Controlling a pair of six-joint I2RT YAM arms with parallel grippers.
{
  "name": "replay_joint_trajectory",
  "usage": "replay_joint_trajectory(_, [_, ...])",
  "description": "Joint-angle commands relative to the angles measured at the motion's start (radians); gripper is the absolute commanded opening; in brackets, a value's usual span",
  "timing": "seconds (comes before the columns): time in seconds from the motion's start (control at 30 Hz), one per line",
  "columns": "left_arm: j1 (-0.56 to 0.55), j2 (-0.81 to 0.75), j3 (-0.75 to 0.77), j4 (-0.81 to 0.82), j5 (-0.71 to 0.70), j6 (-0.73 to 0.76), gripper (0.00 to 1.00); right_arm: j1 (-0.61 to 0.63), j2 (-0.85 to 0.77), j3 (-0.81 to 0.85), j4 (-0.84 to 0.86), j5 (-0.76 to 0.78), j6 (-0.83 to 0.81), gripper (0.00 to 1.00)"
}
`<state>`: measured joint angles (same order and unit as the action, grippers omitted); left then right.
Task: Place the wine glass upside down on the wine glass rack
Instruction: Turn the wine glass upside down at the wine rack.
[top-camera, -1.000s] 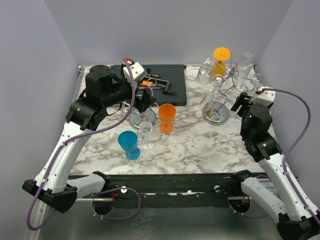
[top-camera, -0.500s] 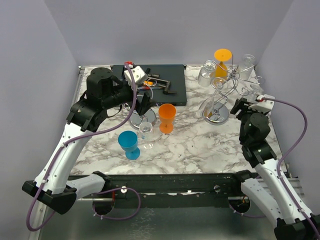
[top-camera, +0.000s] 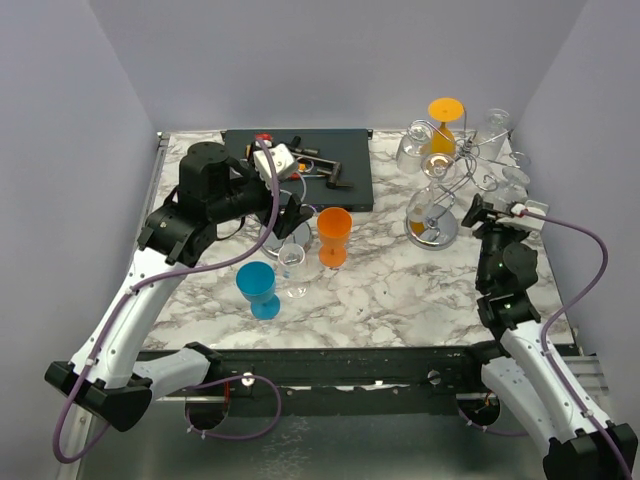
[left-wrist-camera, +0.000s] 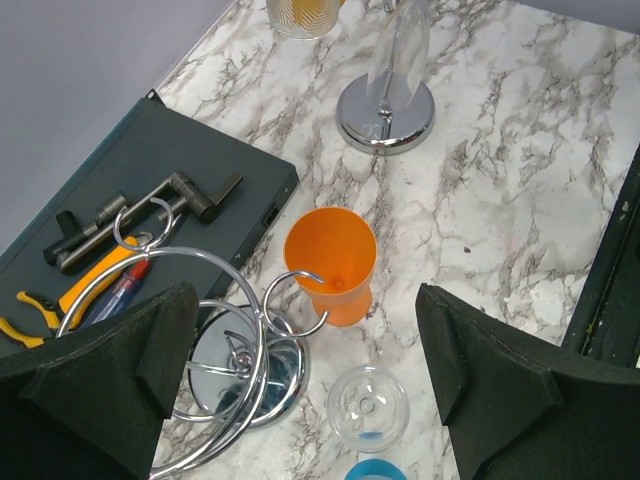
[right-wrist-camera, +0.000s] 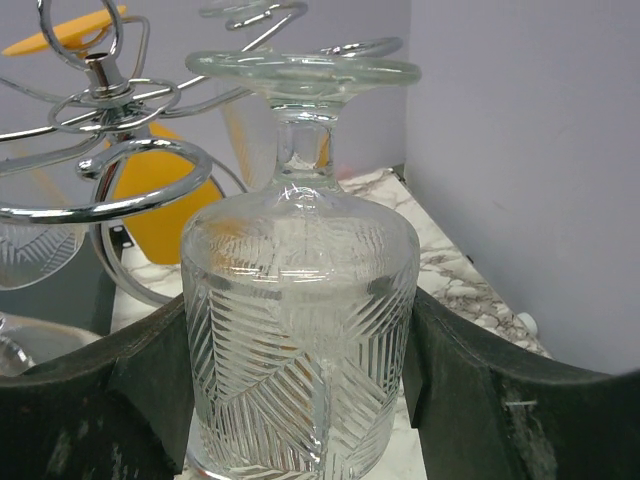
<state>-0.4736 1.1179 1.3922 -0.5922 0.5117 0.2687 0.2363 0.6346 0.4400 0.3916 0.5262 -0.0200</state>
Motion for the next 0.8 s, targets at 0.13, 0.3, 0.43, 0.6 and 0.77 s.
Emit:
replay_joint_trajectory(0.13, [-0.002,-0.059,-0.068,0.008,0.058,0.084,0.99,-0.067,0.049,-0.015,0.283,-0.117,-0.023,0.01])
replay_joint_trajectory(0.3, [-0.001,-0.077,-0.115,0.020,0.068,0.104,0.99,-0.086,0.063,-0.041,0.324,-0.177,-0.013,0.01])
replay_joint_trajectory(0.43, [-0.002,-0.080,-0.128,0.028,0.067,0.110,0.99,-0.092,0.077,-0.071,0.371,-0.213,-0.034,0.01])
replay_joint_trajectory(0.6, [-0.002,-0.081,-0.137,0.033,0.068,0.112,0.99,-0.104,0.101,-0.069,0.401,-0.253,-0.038,0.01])
replay_joint_trajectory(0.77, [-0.002,-0.077,-0.144,0.037,0.070,0.115,0.99,-0.138,0.129,-0.058,0.406,-0.294,-0.019,0.01])
